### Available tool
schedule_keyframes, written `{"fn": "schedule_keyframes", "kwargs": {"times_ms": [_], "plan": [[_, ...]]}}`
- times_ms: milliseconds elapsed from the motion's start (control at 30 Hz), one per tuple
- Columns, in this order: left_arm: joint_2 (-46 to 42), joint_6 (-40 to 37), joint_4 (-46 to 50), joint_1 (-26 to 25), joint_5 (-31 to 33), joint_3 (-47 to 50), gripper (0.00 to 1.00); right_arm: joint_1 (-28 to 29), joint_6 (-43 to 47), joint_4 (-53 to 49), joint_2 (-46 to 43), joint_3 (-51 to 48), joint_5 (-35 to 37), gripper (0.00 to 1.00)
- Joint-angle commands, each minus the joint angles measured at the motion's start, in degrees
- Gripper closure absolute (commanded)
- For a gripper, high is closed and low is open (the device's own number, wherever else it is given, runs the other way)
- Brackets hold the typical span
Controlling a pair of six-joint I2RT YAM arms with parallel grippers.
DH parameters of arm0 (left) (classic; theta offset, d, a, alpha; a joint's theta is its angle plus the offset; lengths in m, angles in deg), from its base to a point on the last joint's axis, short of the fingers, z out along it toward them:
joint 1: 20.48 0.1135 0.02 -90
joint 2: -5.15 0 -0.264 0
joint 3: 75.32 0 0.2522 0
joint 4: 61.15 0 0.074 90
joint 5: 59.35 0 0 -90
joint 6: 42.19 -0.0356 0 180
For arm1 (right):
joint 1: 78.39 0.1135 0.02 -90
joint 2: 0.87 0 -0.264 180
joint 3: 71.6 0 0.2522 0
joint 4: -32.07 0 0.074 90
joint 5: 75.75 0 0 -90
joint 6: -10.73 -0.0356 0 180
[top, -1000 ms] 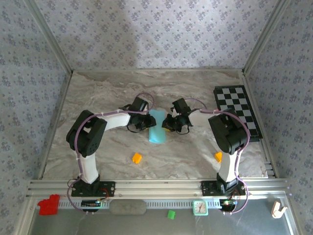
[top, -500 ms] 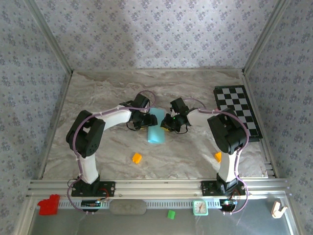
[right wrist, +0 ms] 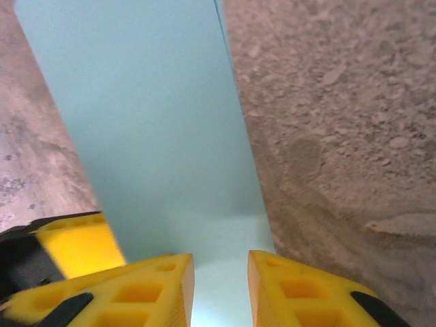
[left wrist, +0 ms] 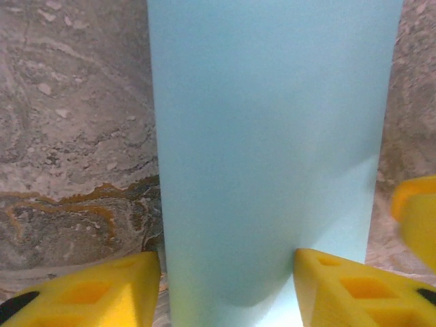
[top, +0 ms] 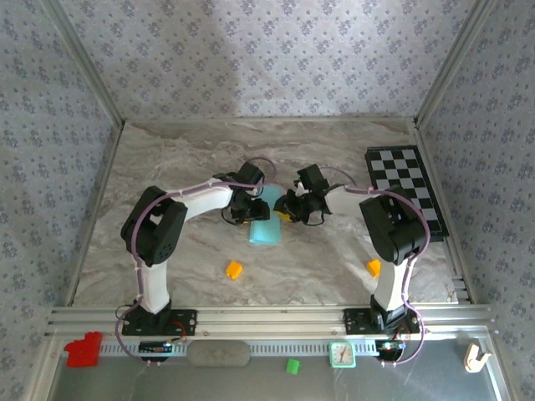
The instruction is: Fold a paper plane with a square sheet of paper (pick it up from the middle)
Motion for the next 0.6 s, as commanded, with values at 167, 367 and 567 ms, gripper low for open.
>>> {"fn": "schedule_keyframes", "kwargs": {"times_ms": [167,367,567], "plan": [[2.3,-3.4,1.9,0.5,-0.1,-0.2,0.55,-4.2,3.6,-6.1,-9.4,-3.0,5.3,0.69],[2.8,-6.0,2.1,0.9,-1.0,-0.3,0.58,-7.9,5.1,-6.9,-12.4,-5.4,6.1,0.69],[3.8,-8.2,1.4,1.0,-2.3,0.1,0.58,-9.6,5.7,-6.9,-13.4,-6.5,6.1,0.69]]}}
